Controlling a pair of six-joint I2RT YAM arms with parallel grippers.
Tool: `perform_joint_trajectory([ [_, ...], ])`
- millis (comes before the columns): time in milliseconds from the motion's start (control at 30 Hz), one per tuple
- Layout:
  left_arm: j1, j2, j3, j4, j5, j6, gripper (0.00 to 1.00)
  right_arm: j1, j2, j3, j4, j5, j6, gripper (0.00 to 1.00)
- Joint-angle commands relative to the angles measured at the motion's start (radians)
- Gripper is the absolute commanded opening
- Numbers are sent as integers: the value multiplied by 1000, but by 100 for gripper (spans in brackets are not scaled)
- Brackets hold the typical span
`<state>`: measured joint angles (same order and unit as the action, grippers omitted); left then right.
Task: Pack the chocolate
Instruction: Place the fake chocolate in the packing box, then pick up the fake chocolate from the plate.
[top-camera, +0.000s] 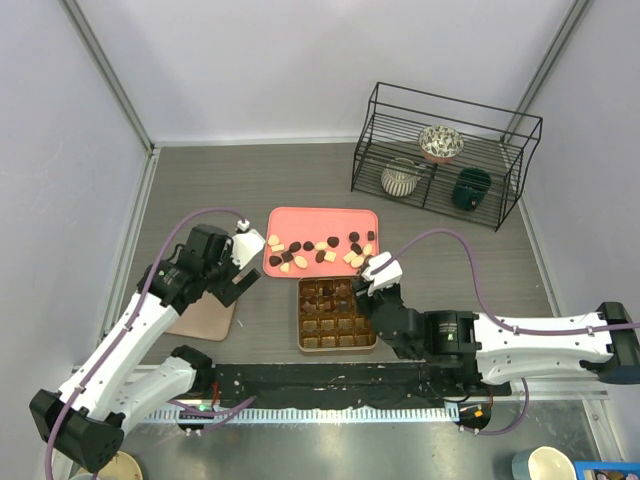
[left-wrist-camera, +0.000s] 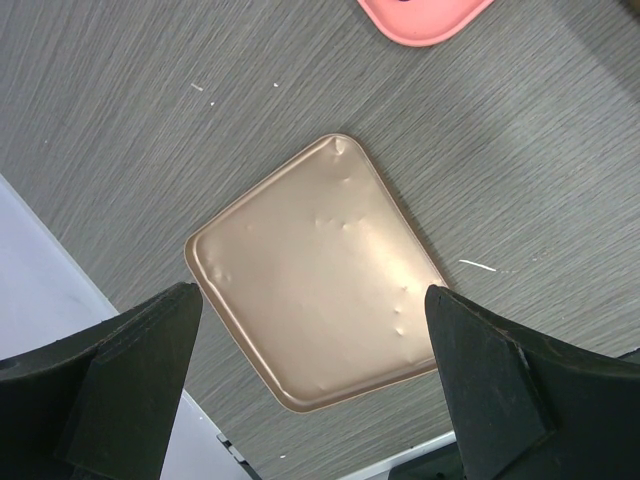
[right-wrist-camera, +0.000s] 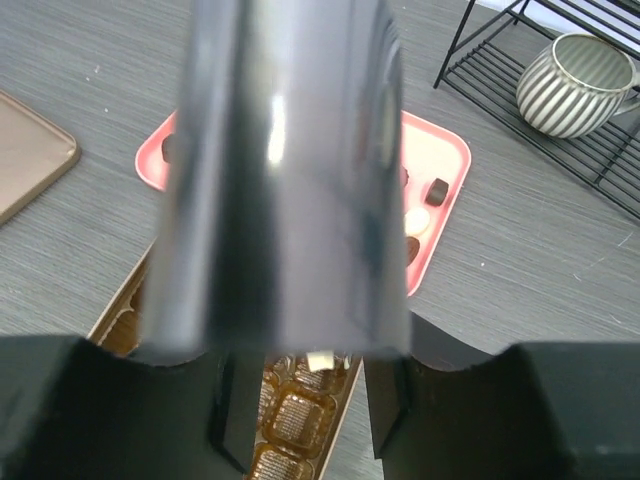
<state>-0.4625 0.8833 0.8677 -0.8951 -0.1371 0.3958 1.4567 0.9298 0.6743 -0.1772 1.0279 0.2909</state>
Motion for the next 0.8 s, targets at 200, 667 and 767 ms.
perform_joint_trajectory([
  [200,13,-9,56,-1,14,-40,100,-187,113,159,327,-205,-177,42],
  [667,372,65,65,2,249,3,100,-444,682,545,530,-644,-197,40],
  [767,409,86,53,12,274,8,100,-467,766,628,535,-695,-197,40],
])
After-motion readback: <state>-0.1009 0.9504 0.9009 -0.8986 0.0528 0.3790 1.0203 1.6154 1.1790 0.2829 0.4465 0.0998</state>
